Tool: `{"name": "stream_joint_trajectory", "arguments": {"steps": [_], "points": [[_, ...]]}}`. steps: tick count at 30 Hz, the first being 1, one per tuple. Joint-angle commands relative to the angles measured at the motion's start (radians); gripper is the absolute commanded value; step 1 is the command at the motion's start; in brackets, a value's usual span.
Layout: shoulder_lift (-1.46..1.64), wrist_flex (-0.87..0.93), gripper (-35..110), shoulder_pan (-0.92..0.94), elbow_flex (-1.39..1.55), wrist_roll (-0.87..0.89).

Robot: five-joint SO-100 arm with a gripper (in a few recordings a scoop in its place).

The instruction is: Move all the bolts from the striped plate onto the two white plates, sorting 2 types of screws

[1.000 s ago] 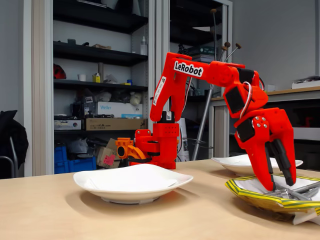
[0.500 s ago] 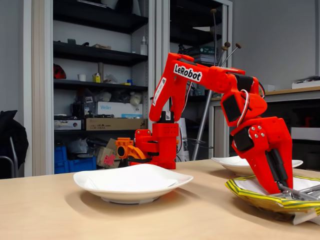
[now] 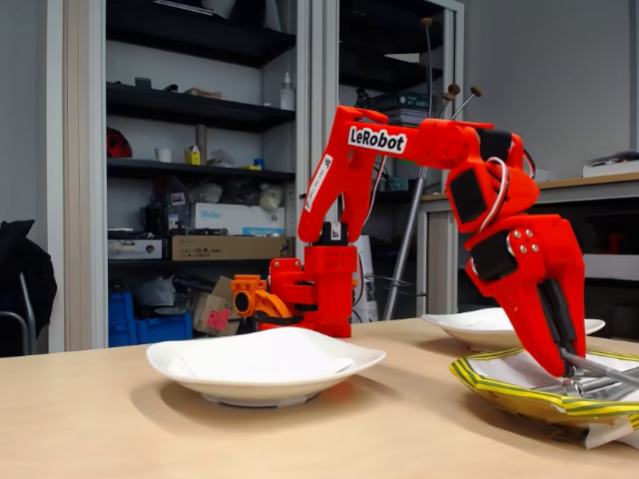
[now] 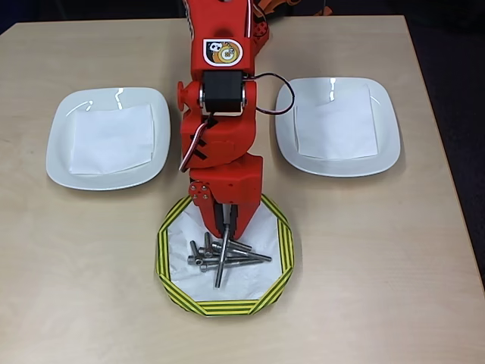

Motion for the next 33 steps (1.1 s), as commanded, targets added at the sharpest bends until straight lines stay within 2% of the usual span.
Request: {"name": "stream_joint_trajectory", "arguments": {"steps": [1,16,33], "points": [[0.061,0.043,0,-0.002,-0.06,-0.023],[0.051,0.055,0,-0.017,-0.084,-0.021],[0.046,-0.051,0,-0.058,0.129,0.071]]}}
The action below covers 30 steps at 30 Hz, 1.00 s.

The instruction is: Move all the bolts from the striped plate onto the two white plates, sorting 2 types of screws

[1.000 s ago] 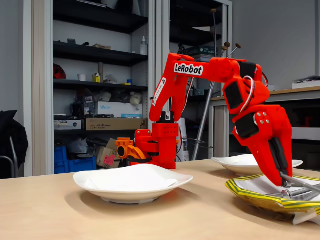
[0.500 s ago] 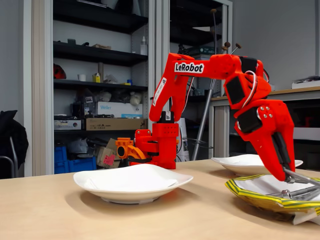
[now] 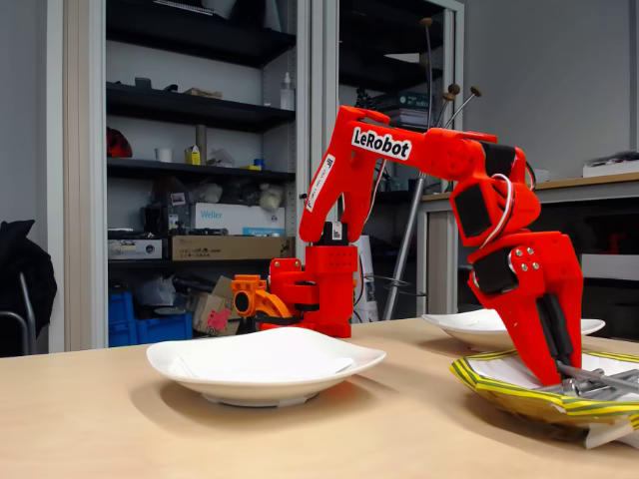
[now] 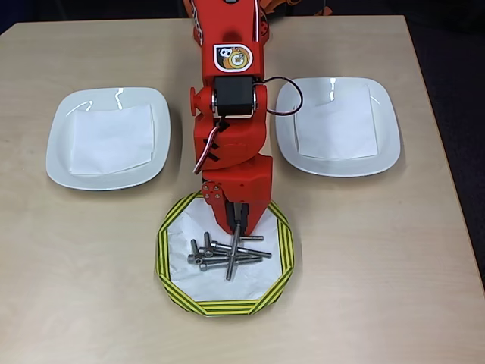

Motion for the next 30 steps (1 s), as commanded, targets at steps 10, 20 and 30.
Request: {"name": "stream_joint_trajectory", "arguments": {"steps": [10,20,30], "points": [[0.069,0.083,0,-0.005,-0.04,-0.011],[0.052,0.21,0,0.031,-0.232,-0.087],[0.046,0.302,0,0.04,-0.333,-0.12]]}}
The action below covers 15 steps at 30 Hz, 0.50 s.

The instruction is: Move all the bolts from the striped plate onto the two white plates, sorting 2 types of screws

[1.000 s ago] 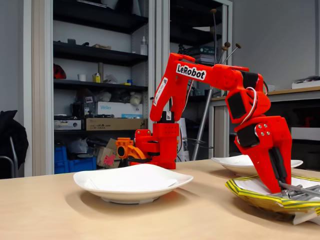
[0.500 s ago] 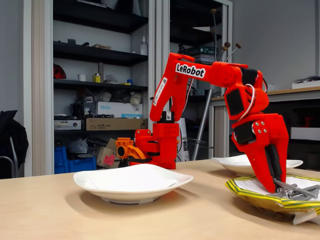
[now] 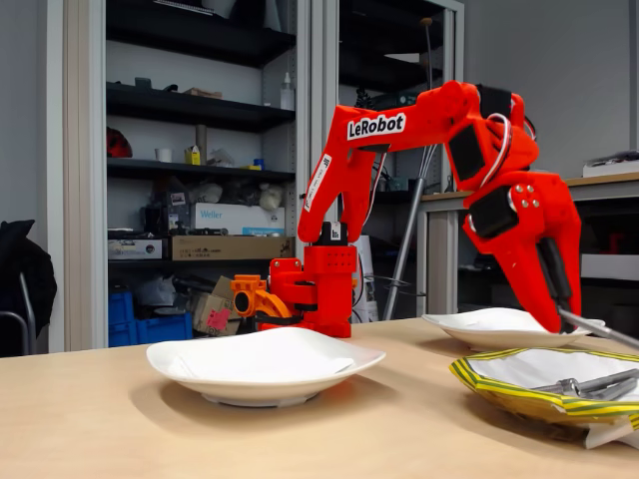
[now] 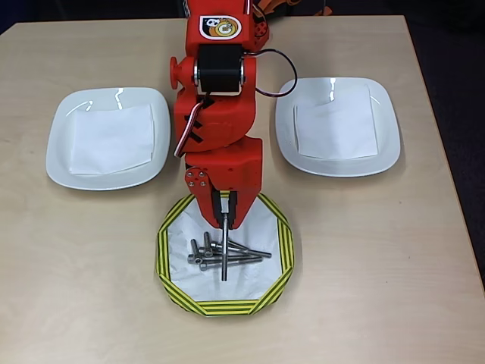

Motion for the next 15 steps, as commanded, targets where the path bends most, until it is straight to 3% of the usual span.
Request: {"name": "stream_joint_trajectory", "arguments": {"steps": [1,15], "points": [[0.038,0.032,0,0.0,-0.034,-0.008],[0.179,0.183,0,0.23,0.003,-0.321]]}}
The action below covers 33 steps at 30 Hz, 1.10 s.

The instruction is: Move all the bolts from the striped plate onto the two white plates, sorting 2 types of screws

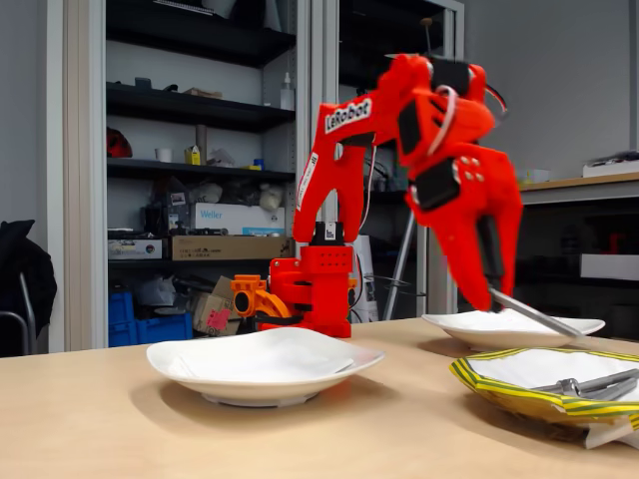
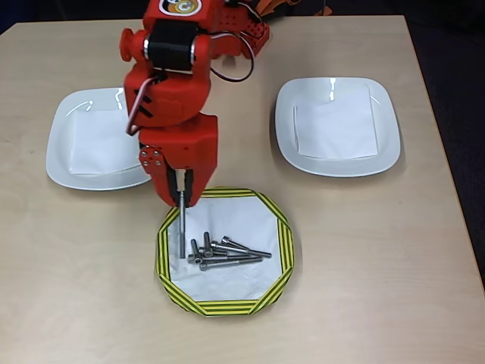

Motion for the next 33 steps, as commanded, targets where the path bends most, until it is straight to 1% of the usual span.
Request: {"name": "stream_joint_trajectory", "arguments": {"steps": [1,7,12,17,21,24,26,29,33], "points": [[0.117,0.061,0,0.058,0.02,-0.06],[0.307,0.114,0,0.16,0.215,-0.13],[0.437,0.086,0,0.304,0.391,-0.245],[0.448,0.094,0,0.449,0.44,-0.359],[0.41,0.075,0,0.52,0.483,-0.393],[0.368,0.018,1,0.538,0.541,-0.396],[0.347,-0.02,6,0.532,0.565,-0.407],[0.341,-0.043,12,0.495,0.588,-0.403],[0.374,-0.048,16,0.436,0.623,-0.36]]}}
